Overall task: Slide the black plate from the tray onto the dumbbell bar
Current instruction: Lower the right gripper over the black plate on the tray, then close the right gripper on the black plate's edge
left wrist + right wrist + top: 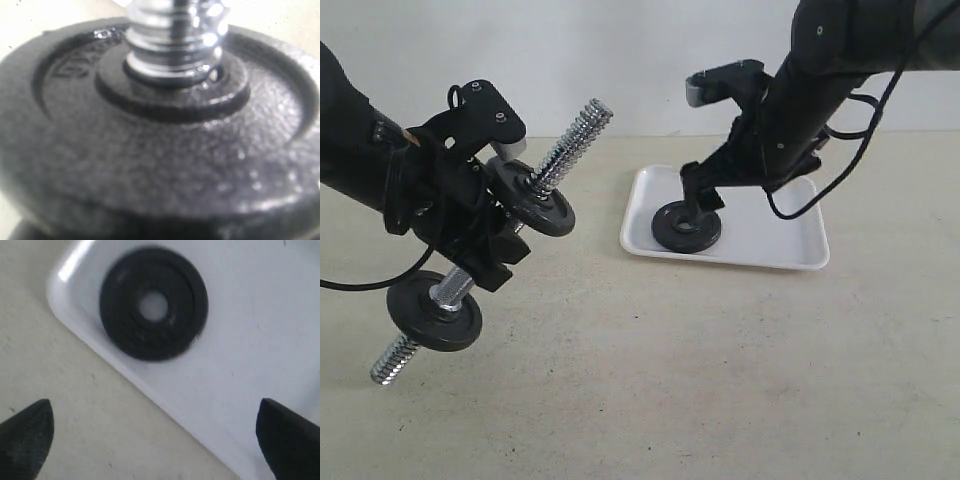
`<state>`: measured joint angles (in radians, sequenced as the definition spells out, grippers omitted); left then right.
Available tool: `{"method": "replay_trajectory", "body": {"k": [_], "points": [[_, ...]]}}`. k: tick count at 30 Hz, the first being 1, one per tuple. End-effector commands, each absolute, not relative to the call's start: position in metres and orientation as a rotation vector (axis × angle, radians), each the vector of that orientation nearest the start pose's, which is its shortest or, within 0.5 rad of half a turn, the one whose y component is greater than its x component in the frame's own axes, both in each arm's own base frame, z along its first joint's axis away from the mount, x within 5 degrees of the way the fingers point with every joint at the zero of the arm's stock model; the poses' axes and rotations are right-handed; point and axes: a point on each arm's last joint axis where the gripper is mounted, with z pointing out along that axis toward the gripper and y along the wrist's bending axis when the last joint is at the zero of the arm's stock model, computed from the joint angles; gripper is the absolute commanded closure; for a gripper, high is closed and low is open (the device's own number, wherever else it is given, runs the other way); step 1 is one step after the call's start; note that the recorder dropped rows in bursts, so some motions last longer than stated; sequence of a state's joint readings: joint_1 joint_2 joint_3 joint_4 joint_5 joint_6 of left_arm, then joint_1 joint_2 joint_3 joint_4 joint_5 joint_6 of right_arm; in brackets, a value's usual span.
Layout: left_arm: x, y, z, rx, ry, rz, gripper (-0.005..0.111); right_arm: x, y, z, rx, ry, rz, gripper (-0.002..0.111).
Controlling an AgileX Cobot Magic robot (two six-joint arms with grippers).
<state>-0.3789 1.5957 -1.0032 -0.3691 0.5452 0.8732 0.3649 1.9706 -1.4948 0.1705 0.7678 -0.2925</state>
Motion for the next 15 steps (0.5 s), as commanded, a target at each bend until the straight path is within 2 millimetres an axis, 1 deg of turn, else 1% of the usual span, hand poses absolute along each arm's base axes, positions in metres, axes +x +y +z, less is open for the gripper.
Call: {"method": "replay_trajectory", "body": {"k": [1, 4, 7, 9, 11, 13, 15], "points": [[0.299, -0.136, 0.258, 1.085, 2.130, -0.150, 0.102, 0.406, 0.168, 0.212, -0.698, 2.516, 0.301, 0.004], [0.299, -0.136, 0.258, 1.094, 2.120, -0.141, 0.102, 0.413, 0.174, 0.177, -0.722, 2.613, 0.314, 0.004], [0.299, -0.136, 0.258, 1.097, 2.117, -0.139, 0.102, 0.419, 0.182, 0.152, -0.735, 2.697, 0.338, 0.004], [0.299, -0.136, 0.258, 1.097, 2.117, -0.139, 0.102, 0.422, 0.190, 0.143, -0.719, 2.716, 0.383, 0.004], [0.299, -0.136, 0.258, 1.102, 2.115, -0.137, 0.102, 0.424, 0.196, 0.137, -0.721, 2.707, 0.407, 0.004], [0.299, -0.136, 0.258, 1.110, 2.110, -0.134, 0.102, 0.427, 0.202, 0.139, -0.719, 2.659, 0.405, 0.004], [0.299, -0.136, 0.258, 1.112, 2.107, -0.131, 0.102, 0.428, 0.207, 0.141, -0.772, 2.611, 0.391, 0.004]]}}
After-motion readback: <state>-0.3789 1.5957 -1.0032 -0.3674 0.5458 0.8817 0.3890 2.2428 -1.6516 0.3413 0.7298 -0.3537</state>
